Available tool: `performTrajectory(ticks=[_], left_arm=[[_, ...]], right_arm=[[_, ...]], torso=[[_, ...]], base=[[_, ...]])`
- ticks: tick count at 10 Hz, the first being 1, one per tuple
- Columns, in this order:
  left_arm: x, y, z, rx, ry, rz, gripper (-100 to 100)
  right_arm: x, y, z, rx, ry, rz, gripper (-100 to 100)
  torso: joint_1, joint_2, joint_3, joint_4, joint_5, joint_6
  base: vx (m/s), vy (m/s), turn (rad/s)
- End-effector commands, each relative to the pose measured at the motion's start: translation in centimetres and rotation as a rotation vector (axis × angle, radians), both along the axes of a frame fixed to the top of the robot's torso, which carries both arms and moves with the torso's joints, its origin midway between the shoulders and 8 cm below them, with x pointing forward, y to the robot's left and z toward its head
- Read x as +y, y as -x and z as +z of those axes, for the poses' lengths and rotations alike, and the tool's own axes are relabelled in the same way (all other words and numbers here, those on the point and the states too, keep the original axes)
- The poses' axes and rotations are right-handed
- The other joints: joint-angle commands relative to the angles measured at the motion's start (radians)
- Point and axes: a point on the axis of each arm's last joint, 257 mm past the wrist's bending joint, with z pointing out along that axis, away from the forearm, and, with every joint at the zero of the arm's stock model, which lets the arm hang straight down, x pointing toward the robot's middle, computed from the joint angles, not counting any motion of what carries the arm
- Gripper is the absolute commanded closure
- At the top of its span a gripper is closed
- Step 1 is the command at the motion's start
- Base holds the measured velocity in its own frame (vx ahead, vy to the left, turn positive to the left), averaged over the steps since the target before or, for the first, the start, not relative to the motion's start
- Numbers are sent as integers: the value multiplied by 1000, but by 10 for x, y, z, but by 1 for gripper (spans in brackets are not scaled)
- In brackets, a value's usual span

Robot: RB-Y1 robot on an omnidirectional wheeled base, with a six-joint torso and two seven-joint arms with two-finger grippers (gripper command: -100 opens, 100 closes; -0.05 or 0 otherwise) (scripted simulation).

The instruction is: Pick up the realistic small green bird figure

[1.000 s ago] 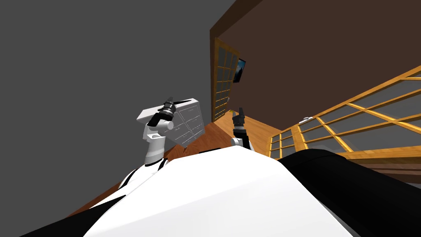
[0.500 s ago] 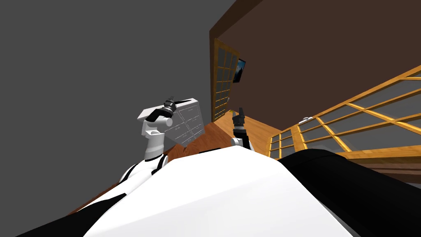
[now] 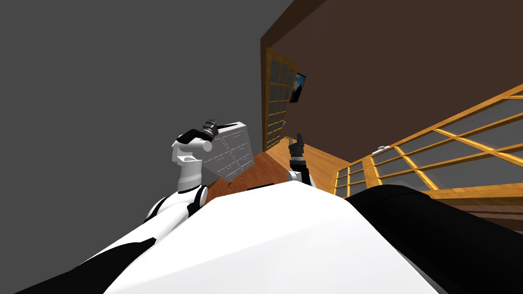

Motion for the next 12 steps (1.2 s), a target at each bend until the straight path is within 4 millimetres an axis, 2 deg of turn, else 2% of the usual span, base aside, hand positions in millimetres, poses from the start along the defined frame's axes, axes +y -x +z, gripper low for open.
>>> performTrajectory(ticks=[1, 2, 4, 5, 7, 8, 10, 11, 12], left_arm=[[1, -1, -7, 37, 0, 5, -100], [3, -9, 5, 50, 6, 3, -100], [4, -9, -6, 96, 4, 10, -100], [7, -16, 3, 115, 11, 10, -100], [8, -16, -6, 157, 10, 16, -100], [10, -21, 3, 174, 18, 16, -100], [11, -20, -7, 218, 16, 23, -100], [13, -25, 3, 237, 25, 23, -100], [14, -24, -3, 262, 24, 27, -100]], right_arm=[[0, 0, 0, 0, 0, 0, 0], [0, 0, 0, 0, 0, 0, 0], [0, 0, 0, 0, 0, 0, 0], [0, 0, 0, 0, 0, 0, 0], [0, 0, 0, 0, 0, 0, 0], [0, 0, 0, 0, 0, 0, 0], [0, 0, 0, 0, 0, 0, 0], [0, 0, 0, 0, 0, 0, 0], [0, 0, 0, 0, 0, 0, 0]], torso=[[0, 0, 0, 0, 0, 0], [1, 0, 0, 0, 0, 0], [0, -1, 0, 0, 0, 0], [1, -1, 0, 0, 0, 0], [0, -1, -1, 0, 0, 0], [1, -1, -1, 0, 0, 0], [1, -2, -1, 0, 0, 0], [1, -1, -1, 0, 0, 0], [1, -2, -1, 0, 0, 0]], base=[[-1, -12, 6], [0, -17, 50], [1, -17, 11], [7, -21, 53], [8, -15, 14], [15, -15, 54], [12, -11, 20], [23, -12, 59], [25, -14, 37]])
